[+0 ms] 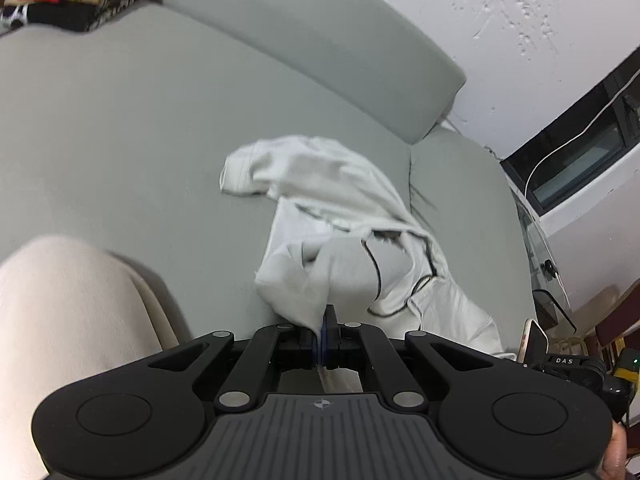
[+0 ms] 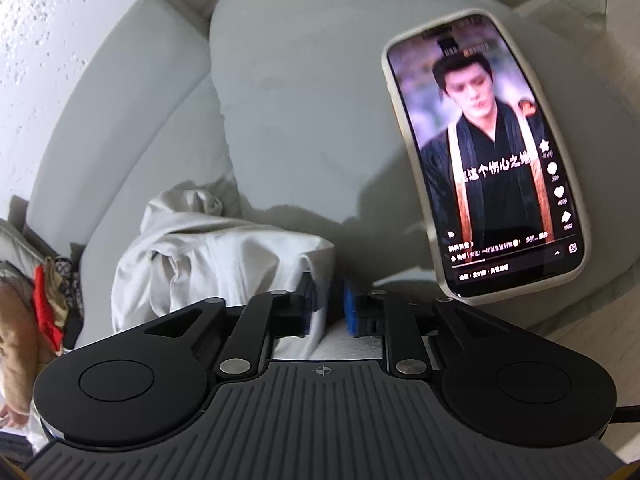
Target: Fold clothes
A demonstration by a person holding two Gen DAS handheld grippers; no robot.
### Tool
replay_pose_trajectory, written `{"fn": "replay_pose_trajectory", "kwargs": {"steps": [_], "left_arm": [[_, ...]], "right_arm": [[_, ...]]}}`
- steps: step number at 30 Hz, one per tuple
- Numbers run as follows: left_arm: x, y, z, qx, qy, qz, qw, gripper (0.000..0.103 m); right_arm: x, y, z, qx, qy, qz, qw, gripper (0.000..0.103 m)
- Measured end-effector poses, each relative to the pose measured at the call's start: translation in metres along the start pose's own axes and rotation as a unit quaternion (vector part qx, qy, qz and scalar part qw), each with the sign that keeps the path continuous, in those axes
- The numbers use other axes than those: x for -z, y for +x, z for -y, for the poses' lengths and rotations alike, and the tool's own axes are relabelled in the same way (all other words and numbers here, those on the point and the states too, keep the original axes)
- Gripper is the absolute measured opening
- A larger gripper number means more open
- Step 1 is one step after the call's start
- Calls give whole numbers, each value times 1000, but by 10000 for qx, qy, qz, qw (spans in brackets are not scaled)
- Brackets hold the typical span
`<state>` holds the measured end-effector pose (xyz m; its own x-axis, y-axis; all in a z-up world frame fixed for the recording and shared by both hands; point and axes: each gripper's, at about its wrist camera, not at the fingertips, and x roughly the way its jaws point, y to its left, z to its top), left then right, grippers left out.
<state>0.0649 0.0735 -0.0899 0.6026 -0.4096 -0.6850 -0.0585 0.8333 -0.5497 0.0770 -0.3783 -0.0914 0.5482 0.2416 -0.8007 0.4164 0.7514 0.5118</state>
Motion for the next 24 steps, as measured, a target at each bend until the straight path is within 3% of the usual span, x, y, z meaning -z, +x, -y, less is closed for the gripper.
{"fn": "replay_pose_trajectory", "kwargs": {"steps": [2, 4, 7, 12, 18, 19, 20, 21, 24], "left_arm": [[1, 3, -2, 4, -86, -72, 9999, 0], [2, 4, -4, 1, -134, -97, 9999, 0], [2, 6, -4, -4, -177, -109, 9998, 0], [4, 9, -3, 30, -188, -162, 9997, 0], [5, 8, -4, 56, -189, -158, 9997, 0], [5, 9, -4, 66, -196, -169, 9996, 0], [5, 9, -4, 76, -204, -184, 9996, 0], [5, 10, -4, 91, -212, -201, 9995, 0], [4, 12, -4, 134, -208, -243, 9994, 0]], "right_arm": [[0, 4, 3, -13, -20, -47, 10000, 27], [1, 6, 4, -100, -153, -42, 9998, 43], [1, 9, 3, -168, -290, -102, 9994, 49], [0, 16, -1, -104, -490, -175, 9986, 48], [10, 12, -17, 149, -1290, -143, 9914, 43], [11, 10, -17, 166, -1332, -146, 9908, 38], [11, 10, -18, 276, -1343, -122, 9905, 26], [11, 13, -18, 423, -1332, -83, 9902, 6], [10, 13, -14, 328, -930, -71, 9951, 1]]}}
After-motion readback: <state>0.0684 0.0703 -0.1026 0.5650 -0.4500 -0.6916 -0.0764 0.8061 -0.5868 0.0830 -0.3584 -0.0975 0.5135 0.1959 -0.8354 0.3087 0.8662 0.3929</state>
